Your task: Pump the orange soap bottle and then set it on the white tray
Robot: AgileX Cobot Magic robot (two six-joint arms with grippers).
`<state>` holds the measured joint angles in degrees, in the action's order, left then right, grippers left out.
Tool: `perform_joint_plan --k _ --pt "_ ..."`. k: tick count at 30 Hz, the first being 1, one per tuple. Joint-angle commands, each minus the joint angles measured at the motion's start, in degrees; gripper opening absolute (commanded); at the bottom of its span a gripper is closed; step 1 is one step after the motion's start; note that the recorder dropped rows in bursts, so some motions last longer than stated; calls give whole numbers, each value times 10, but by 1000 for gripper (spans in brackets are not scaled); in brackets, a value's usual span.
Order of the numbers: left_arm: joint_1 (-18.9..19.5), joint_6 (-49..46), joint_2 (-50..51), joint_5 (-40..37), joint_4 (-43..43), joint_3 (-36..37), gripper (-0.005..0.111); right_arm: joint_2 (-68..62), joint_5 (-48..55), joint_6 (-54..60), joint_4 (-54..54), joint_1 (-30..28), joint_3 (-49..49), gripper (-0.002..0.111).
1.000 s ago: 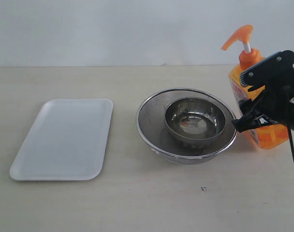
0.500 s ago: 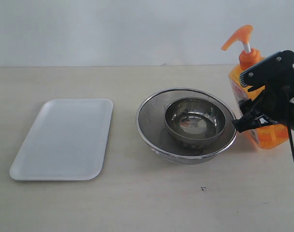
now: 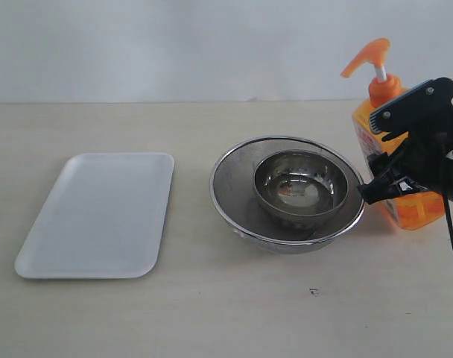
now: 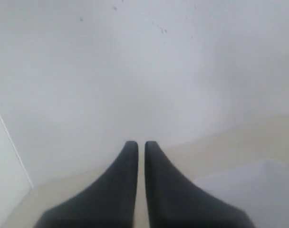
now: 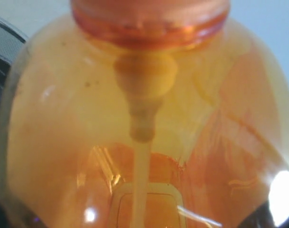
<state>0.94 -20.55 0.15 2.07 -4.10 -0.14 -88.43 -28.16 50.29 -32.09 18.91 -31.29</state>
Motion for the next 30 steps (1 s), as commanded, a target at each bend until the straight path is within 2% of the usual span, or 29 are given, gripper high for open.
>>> perform_joint_plan --k 1,3,5,8,9,13,17,22,25,30 --pt "1 239 -1 73 -31 1 5 9 -31 -4 13 1 0 0" --pt "1 391 -1 97 -34 1 5 9 -31 -4 13 1 0 0" --pt "0 458 -1 126 15 1 5 9 -31 -5 13 1 0 0" --pt "-15 620 19 134 185 -45 5 9 -34 -5 13 1 0 0" --pt "-21 706 39 144 288 -69 5 9 -35 -5 13 1 0 0" --pt "-29 942 167 168 543 -175 5 9 -34 -5 13 1 0 0" --pt "-29 1114 318 270 752 -274 5 9 -34 -13 13 1 0 0" --pt "-29 1205 493 446 953 -378 5 9 -33 -29 15 1 0 0" --pt "-29 1226 585 512 950 -411 5 9 -33 -29 24 1 0 0" --pt "-29 1226 674 539 929 -421 5 9 -38 -29 36 1 0 0"
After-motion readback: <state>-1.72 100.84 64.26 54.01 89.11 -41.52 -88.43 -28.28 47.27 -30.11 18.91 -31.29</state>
